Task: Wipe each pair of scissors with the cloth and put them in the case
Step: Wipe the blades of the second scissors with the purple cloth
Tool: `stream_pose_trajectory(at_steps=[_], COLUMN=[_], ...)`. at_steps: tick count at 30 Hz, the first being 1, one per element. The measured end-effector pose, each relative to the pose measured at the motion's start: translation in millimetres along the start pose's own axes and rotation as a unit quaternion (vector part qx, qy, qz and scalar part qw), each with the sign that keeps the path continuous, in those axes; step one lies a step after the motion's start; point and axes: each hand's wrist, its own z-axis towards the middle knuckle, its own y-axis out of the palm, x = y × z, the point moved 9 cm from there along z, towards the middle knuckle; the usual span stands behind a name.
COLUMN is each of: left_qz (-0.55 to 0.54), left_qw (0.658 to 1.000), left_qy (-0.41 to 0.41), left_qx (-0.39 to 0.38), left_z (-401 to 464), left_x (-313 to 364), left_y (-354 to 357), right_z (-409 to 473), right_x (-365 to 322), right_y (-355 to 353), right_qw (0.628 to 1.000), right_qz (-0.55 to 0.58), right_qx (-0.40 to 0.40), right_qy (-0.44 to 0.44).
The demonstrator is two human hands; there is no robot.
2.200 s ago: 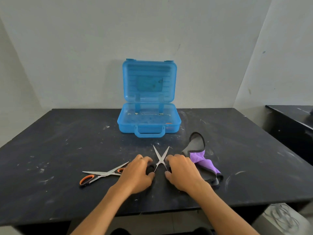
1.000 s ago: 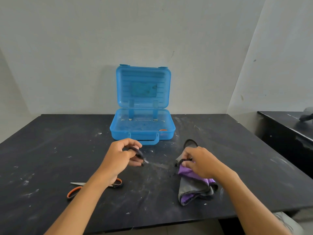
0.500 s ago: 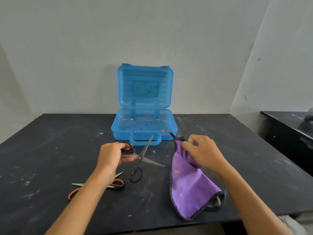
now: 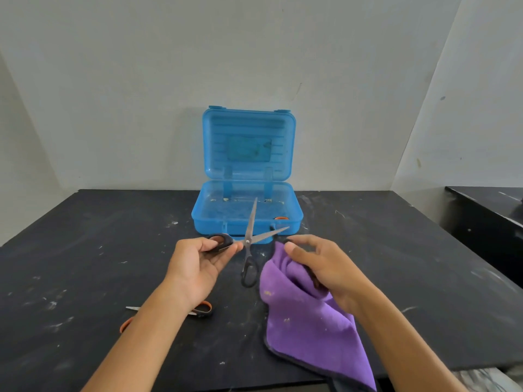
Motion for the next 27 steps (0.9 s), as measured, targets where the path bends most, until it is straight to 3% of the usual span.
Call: stream_pose_trajectory(at_steps=[6, 9, 10, 12, 14, 16, 21, 27], left_qz=[0.064, 0.163, 0.238, 0.423, 0.518, 0.505, 0.407, 0.361], left_qw=[0.997, 0.985, 0.968, 0.895, 0.834, 0.839, 0.893, 0.907], left_qy=[-0.005, 0.024, 0.049, 0.119, 0.166, 0.18, 0.189, 0.216], left_qx=[-0.042, -0.052, -0.059, -0.074, -0.087, -0.088, -0.047, -0.028], left_z=[-3.0, -1.9, -2.5, -5.7, -8.9, -10.3, -8.6, -11.0], left_x=[-10.7, -2.2, 2.6, 11.6, 14.6, 17.1, 31.2, 46.0], left_y=[11.9, 11.2, 11.7, 16.2, 21.0, 21.9, 15.5, 18.2], right_z=[0.3, 1.7, 2.9, 5.3, 7.3, 8.3, 8.4, 18.2], right_x=[-16.4, -20.1, -20.4, -22.0, -23.7, -24.1, -6.4, 3.6], right_y=[21.2, 17.8, 16.0, 14.2, 15.4, 16.7, 15.8, -0.4], right_qw=[0.999, 0.999, 0.998, 0.998, 0.998, 0.998, 0.983, 0.96], right_qz=[0.027, 0.025, 0.024, 0.023, 0.029, 0.047, 0.178, 0.279], right_qx=[-0.008, 0.016, 0.024, 0.03, 0.021, 0.007, -0.034, -0.014], right_qy=[-0.035, -0.044, -0.044, -0.044, -0.045, -0.047, -0.013, 0.006])
